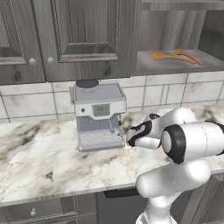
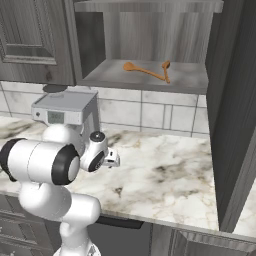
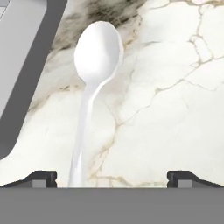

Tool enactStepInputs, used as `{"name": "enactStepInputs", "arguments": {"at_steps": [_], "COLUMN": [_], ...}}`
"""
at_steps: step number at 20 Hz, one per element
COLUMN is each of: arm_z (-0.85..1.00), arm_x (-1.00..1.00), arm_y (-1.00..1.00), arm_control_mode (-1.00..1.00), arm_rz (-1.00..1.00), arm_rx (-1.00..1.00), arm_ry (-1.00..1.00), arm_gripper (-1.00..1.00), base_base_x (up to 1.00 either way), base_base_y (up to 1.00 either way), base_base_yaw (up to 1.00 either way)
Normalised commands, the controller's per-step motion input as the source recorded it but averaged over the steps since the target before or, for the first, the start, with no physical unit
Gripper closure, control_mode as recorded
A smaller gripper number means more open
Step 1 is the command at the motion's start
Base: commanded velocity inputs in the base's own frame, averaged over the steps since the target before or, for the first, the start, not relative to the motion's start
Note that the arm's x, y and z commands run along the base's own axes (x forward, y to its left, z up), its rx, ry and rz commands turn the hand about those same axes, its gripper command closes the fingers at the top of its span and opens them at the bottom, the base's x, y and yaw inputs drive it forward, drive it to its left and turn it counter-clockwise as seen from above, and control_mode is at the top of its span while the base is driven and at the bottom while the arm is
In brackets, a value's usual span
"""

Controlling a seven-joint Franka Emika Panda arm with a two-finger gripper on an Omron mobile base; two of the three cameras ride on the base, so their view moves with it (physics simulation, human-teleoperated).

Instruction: Organize the utensils by type. Pick up the wooden spoons from the counter and place them in the open cabinet. Then pick up the metallic utensils from the counter and place them in the open drawer.

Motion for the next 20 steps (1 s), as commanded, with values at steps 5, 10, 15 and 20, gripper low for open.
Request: {"name": "enactStepInputs", "arguments": {"at_steps": [5, 10, 15, 20], "arm_z": [-0.22, -0.26, -0.65, -0.81], "arm_x": [0.22, 0.13, 0.00, 0.01], "arm_y": [0.00, 0.00, 0.11, 0.01], "arm_control_mode": [-1.00, -1.00, -1.00, -1.00], "arm_rz": [0.02, 0.01, 0.03, 0.01], "arm_rx": [0.00, 0.00, -0.10, -0.15], "arm_ry": [0.00, 0.00, -0.01, -0.02], "arm_gripper": [-1.00, -1.00, -1.00, -1.00], "base_base_x": [0.00, 0.00, 0.00, 0.00], "base_base_y": [0.00, 0.00, 0.00, 0.00], "base_base_yaw": [0.00, 0.00, 0.00, 0.00]}}
